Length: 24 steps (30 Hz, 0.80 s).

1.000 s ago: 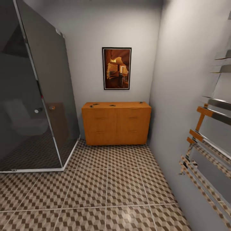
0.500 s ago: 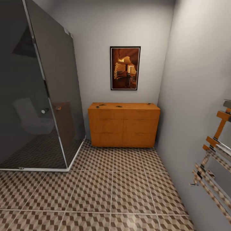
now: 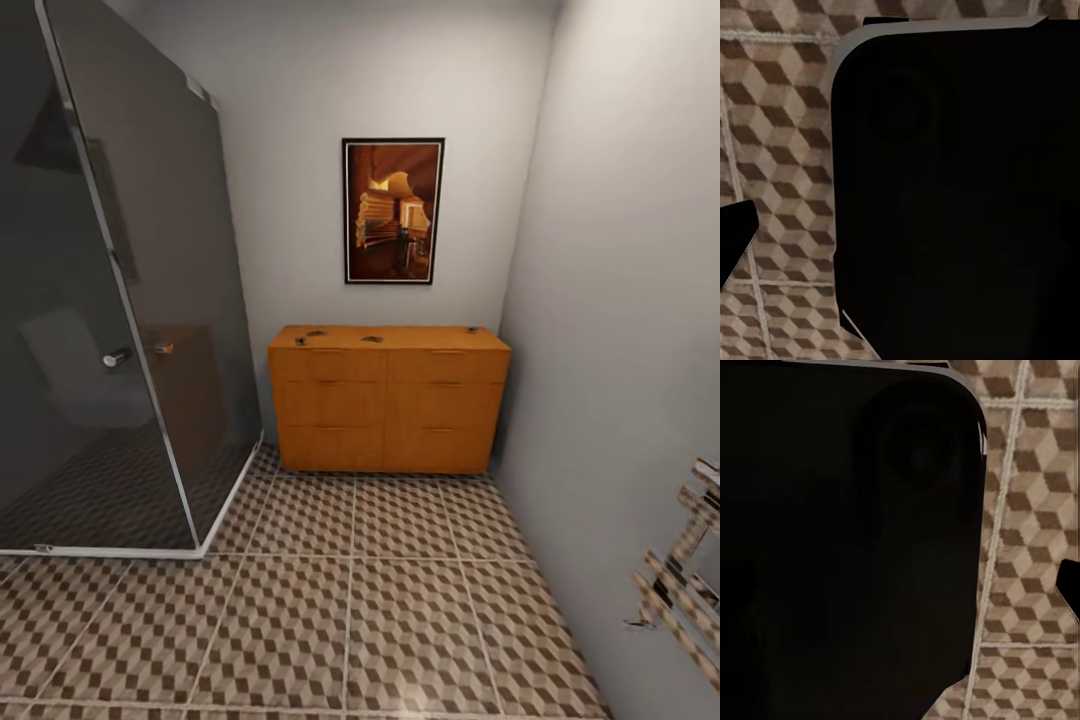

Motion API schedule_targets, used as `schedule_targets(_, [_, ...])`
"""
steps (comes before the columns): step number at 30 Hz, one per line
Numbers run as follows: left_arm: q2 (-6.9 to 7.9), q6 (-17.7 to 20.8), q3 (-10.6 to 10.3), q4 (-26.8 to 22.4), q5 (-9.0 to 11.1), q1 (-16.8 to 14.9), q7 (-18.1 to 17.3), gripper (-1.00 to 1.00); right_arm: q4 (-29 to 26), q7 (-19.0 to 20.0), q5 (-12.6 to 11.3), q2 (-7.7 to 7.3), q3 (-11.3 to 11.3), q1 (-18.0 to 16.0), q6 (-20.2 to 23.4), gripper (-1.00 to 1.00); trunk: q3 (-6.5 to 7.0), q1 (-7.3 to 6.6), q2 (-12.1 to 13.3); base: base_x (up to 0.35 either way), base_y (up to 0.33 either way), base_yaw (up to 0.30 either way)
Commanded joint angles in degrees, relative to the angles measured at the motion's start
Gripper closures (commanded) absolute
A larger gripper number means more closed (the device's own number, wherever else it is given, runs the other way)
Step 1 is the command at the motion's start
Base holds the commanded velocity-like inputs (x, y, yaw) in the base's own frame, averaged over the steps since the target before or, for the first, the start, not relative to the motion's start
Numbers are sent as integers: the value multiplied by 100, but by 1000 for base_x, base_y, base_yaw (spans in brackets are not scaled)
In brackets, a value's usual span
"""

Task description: Take the four mousetraps from the cabinet in the bathroom and place them on the bathroom floor. Make sure all four end up on the same floor surface, and ensure that at least two of them are either under or directly next to the same bathroom sink.

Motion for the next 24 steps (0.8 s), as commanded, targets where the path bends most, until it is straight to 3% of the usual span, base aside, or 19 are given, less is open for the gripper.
schedule_targets(1, [0, -14, 2, 1, 13, -1, -1, -100, 1, -1, -5, 0, 0, -1, -18, -100, -4, 3, -2, 322, 0, 0])
schedule_targets(24, [1, -26, 10, 3, 35, -1, 4, -100, 2, -1, -7, -3, -15, -1, -18, -100, -4, 3, -2, 322, 0, 0])
